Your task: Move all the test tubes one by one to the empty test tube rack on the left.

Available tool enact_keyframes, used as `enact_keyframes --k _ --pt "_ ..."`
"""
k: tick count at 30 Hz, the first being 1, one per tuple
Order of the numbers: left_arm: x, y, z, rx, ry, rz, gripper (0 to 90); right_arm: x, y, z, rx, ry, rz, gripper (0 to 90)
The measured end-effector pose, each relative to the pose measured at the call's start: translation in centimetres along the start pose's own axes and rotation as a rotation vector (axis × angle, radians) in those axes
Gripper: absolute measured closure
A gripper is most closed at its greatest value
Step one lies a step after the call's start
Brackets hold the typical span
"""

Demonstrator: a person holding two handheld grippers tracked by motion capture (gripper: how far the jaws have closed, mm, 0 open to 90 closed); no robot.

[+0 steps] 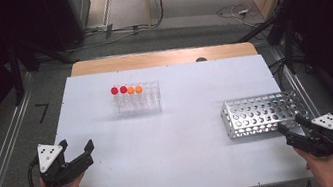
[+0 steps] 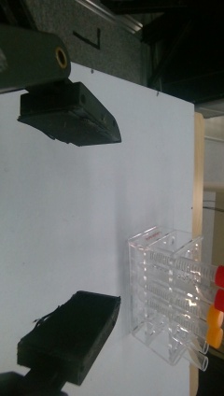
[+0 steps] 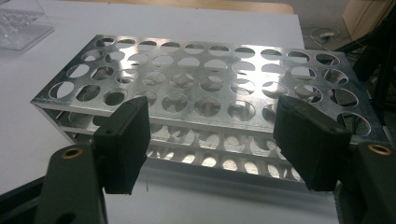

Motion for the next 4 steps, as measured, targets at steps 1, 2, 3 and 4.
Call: enact_keyframes --k 1,2,3,4 --pt "-0.05 -0.02 0.04 0.0 -0.002 -0.001 18.5 0.02 0.0 -0.03 0.001 0.002 0.0 25.5" --pt "-0.1 -0.06 0.09 0.001 -0.001 -0.002 18.5 0.04 -0.02 -0.03 0.002 0.005 0.0 25.3" --pt "-0.16 -0.07 0.1 0.002 -0.003 -0.002 18.5 0.08 -0.02 -0.02 0.001 0.003 -0.003 25.2" --pt "-0.25 -0.05 0.13 0.001 -0.005 -0.002 18.5 0.1 -0.02 -0.01 0.001 0.002 -0.006 25.0"
Point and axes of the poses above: each handheld gripper's, and its own axes: y roughly forward along the jaws, x roughly out of its top, z roughly to its left, the point moved 1 cm from there along y, roughly forward along the jaws, and after that the axes turned 13 degrees about -x, right-handed, at the moved point
